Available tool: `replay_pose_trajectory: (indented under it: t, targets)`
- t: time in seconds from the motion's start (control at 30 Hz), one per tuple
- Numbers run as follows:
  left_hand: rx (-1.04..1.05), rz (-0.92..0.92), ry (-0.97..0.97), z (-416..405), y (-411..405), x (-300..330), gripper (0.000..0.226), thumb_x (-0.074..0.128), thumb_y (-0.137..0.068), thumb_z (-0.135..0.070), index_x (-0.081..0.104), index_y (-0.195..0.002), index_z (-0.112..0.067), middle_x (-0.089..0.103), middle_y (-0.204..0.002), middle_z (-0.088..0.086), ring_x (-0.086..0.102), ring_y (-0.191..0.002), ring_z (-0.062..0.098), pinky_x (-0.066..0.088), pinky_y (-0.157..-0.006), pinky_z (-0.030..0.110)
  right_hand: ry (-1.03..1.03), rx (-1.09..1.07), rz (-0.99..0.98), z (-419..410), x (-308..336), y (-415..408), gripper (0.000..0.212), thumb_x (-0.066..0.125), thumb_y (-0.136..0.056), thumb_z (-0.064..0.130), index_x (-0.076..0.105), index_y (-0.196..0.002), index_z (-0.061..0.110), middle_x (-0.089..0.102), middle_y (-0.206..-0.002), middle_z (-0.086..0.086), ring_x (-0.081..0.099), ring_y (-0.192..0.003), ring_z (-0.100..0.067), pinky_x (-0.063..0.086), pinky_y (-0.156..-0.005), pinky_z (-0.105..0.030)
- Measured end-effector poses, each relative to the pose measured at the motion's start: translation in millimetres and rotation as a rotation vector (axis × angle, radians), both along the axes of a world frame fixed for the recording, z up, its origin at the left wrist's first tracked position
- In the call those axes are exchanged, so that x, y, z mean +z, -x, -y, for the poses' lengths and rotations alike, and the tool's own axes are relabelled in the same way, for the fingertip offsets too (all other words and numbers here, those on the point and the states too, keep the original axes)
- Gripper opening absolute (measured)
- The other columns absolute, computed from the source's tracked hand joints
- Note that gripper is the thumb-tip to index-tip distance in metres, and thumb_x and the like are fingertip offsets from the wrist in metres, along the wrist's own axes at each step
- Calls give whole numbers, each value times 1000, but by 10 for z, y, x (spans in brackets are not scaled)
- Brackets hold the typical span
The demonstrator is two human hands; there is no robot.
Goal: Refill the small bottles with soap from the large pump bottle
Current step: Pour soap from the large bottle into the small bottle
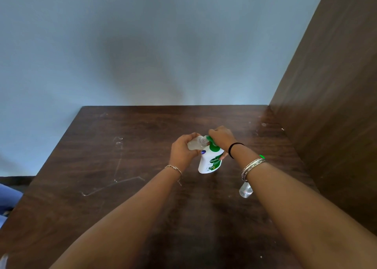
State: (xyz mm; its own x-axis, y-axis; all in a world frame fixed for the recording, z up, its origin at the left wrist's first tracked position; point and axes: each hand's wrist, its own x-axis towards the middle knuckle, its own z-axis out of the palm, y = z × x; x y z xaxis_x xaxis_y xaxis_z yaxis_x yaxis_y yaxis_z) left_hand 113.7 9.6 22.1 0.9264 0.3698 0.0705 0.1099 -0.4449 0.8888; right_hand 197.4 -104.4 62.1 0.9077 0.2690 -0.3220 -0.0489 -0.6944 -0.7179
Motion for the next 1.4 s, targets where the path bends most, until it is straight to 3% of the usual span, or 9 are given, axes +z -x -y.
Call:
replay_pose_trajectory:
  t: [0.1, 0.2, 0.33, 0.53, 0.67, 0.8, 1.13, 1.23, 1.4]
  targets:
    - [-7, 5, 7, 9, -4, 35, 48, 79, -65, -11, 64, -110, -13, 66, -109, 4, 59, -96, 14, 41, -82, 18, -54, 2, -135, 47, 11, -11, 24, 42, -88, 26, 53, -83, 6, 55, -93, -18, 60, -88, -36, 53, -48, -31]
    - [-11, 10, 5, 26, -9, 65, 46, 78, -66, -8, 64, -109, -13, 66, -108, 3, 56, -93, 10, 40, -80, 16, -54, 11, -190, 59, 35, -14, 25, 40, -88, 27, 54, -85, 7, 58, -100, -22, 62, -91, -39, 58, -64, -48]
    - [-5, 7, -10, 22, 0, 26, 47, 78, -65, -8, 65, -109, -14, 66, -107, 4, 59, -96, 16, 40, -79, 16, 9, -8, -36, 4, 9, -9, 24, 43, -88, 21, 55, -78, 2, 56, -87, -17, 59, -83, -33, 54, -71, -45]
    - [1, 15, 27, -1, 4, 28, 48, 79, -65, -10, 64, -110, -13, 66, -108, 5, 58, -94, 12, 39, -78, 14, -13, 10, -98, 26, 1, -26, 24, 42, -88, 28, 53, -82, 7, 56, -89, -16, 60, -85, -34, 57, -71, -43]
    - [-7, 17, 38, 18, 0, 35, 49, 80, -64, -10, 64, -110, -13, 66, -109, 4, 56, -93, 9, 38, -74, 8, -13, 15, -154, 28, 30, -27, 28, 39, -88, 27, 54, -94, 4, 55, -97, -18, 61, -88, -38, 56, -48, -36]
    - [8, 13, 50, 3, 20, -27, 50, 79, -65, -8, 63, -112, -12, 65, -110, 5, 56, -94, 10, 38, -71, 5, 10, 16, -68, 1, 11, -11, 24, 39, -89, 21, 53, -89, 2, 54, -93, -18, 58, -86, -34, 53, -74, -49]
    - [4, 18, 63, -4, -5, -28, 48, 79, -64, -7, 64, -109, -12, 66, -108, 5, 57, -93, 10, 37, -71, -2, -9, 21, -93, 18, 34, 2, 25, 40, -88, 23, 54, -81, 3, 56, -88, -17, 60, -83, -35, 58, -64, -47]
    - [13, 15, 81, -3, 21, -28, 48, 79, -64, -7, 64, -110, -12, 66, -108, 6, 57, -93, 10, 41, -75, 7, 8, 9, -14, -5, 9, 3, 26, 42, -88, 19, 56, -80, -1, 54, -79, -14, 57, -81, -31, 53, -82, -52]
    - [1, 26, 96, -11, 32, 15, 48, 79, -64, -7, 64, -110, -12, 66, -109, 7, 57, -94, 11, 42, -83, 20, -18, 31, -77, 33, 8, -1, 26, 43, -88, 27, 56, -83, 5, 59, -86, -15, 61, -80, -31, 58, -73, -46]
